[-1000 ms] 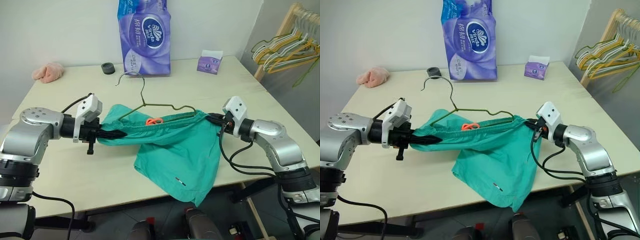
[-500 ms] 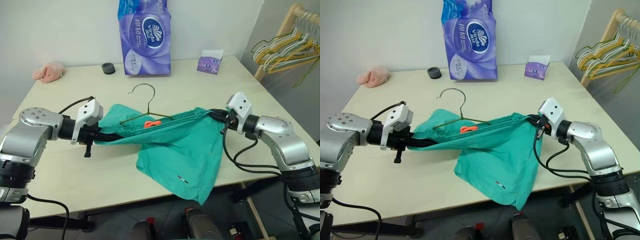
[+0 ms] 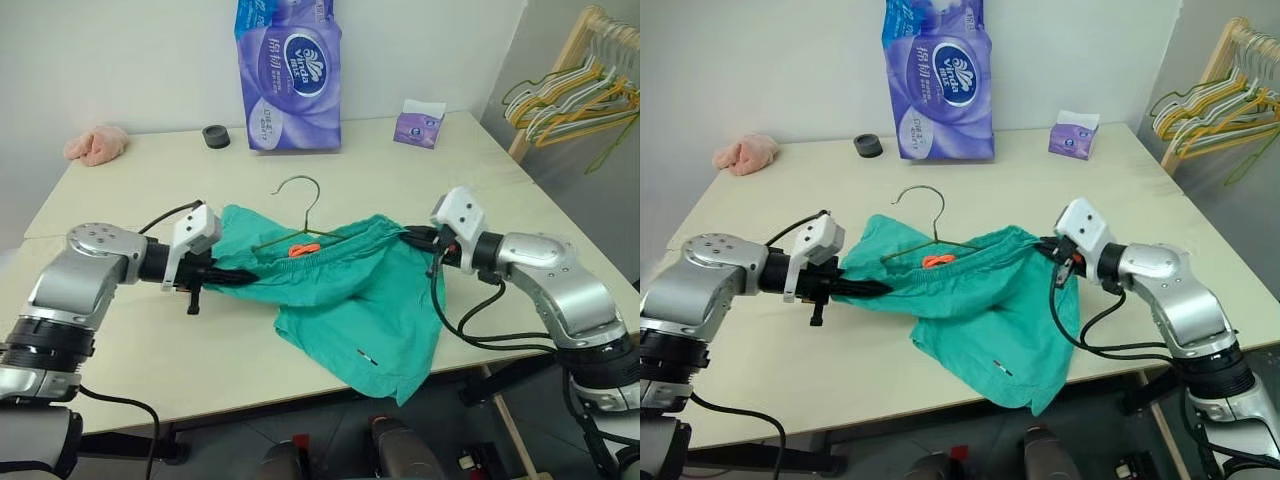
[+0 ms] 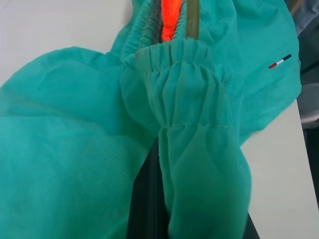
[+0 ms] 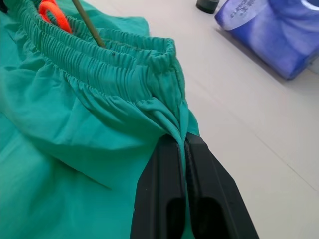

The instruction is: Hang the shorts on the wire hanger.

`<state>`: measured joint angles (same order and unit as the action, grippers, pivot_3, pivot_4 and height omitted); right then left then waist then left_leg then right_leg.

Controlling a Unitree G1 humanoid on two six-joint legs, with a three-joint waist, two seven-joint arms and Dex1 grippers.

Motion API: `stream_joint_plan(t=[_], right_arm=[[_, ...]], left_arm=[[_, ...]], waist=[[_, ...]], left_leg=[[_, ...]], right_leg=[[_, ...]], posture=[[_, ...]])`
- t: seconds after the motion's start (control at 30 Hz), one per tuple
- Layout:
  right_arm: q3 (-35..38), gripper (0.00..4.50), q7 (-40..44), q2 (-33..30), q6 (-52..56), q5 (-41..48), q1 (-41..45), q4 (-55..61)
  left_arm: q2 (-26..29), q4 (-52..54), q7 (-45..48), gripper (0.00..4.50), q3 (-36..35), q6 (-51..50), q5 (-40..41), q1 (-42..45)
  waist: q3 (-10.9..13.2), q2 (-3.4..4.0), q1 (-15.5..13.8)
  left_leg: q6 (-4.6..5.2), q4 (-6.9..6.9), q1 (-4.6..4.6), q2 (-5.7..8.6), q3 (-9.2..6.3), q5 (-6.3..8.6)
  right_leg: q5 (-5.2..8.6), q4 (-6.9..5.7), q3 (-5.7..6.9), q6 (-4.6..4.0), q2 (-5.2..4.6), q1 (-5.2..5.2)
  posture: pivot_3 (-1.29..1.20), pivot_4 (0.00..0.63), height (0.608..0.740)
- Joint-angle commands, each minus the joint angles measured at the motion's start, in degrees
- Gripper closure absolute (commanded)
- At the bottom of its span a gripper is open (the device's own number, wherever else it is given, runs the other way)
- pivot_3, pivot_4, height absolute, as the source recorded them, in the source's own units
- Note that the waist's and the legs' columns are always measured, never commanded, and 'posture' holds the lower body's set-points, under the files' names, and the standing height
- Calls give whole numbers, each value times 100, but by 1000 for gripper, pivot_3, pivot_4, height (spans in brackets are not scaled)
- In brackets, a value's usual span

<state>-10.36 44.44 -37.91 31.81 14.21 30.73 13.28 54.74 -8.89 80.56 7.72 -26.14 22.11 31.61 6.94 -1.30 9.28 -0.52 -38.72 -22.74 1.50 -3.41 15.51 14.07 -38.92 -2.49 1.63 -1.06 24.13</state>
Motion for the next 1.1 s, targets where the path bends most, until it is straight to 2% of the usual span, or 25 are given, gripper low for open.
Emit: stream_joint_plan(t=[0.03, 0.37, 0.47, 0.6, 0.9, 1.0, 1.1], right_arm=[[24, 3506, 158, -131, -34, -96, 169, 265], [153, 16, 808, -912, 219, -26, 44, 654], [35, 16, 830, -952, 172, -147, 110, 464], [-485, 16, 993, -829, -164, -580, 324, -127], [-1363, 16, 1826, -229, -637, -1033, 1124, -1267], [-1485, 617, 2020, -10, -526, -1063, 1327, -1453], [-1493, 1635, 2151, 88, -449, -1081, 1385, -1520]], left_arm=[[-50, 276, 70, 4500, -44, -35, 8, -11], [-163, 344, 145, 4500, 2, 196, -176, -54], [-209, 309, 188, 4500, 30, 257, -258, -23], [-264, 243, 250, 4500, 110, 389, -401, 43], [-351, 306, 259, 4500, 84, 412, -505, 27], [-380, 393, 205, 4500, 31, 355, -465, -17], [-404, 434, 152, 4500, -3, 344, -451, -42]], waist=[[0, 0, -1], [0, 1, 4], [0, 1, 6], [0, 0, 20], [0, 0, 32], [-1, 0, 29], [0, 0, 19]], left_leg=[[0, 0, 0, 0, 0, 0], [0, 0, 0, 0, -1, 0], [0, -1, 1, 0, -1, 0], [0, -1, 1, 0, 2, 0], [0, -1, 1, 0, -3, 0], [0, -3, 0, 1, -4, 0], [-1, -3, -1, 1, -9, 0]], right_leg=[[0, 0, 0, 0, 0, 0], [1, 2, 2, 1, 0, -1], [1, 2, 1, 1, 0, -1], [1, 2, 1, 1, 0, -1], [1, 0, 4, 1, 0, 0], [1, 0, 3, 0, 0, 0], [1, -1, 4, 1, -1, 0]], posture=[[-182, 74, 740], [-195, 76, 740], [-202, 74, 740], [-201, 71, 740], [-183, 65, 740], [-176, 64, 740], [-173, 63, 740]])
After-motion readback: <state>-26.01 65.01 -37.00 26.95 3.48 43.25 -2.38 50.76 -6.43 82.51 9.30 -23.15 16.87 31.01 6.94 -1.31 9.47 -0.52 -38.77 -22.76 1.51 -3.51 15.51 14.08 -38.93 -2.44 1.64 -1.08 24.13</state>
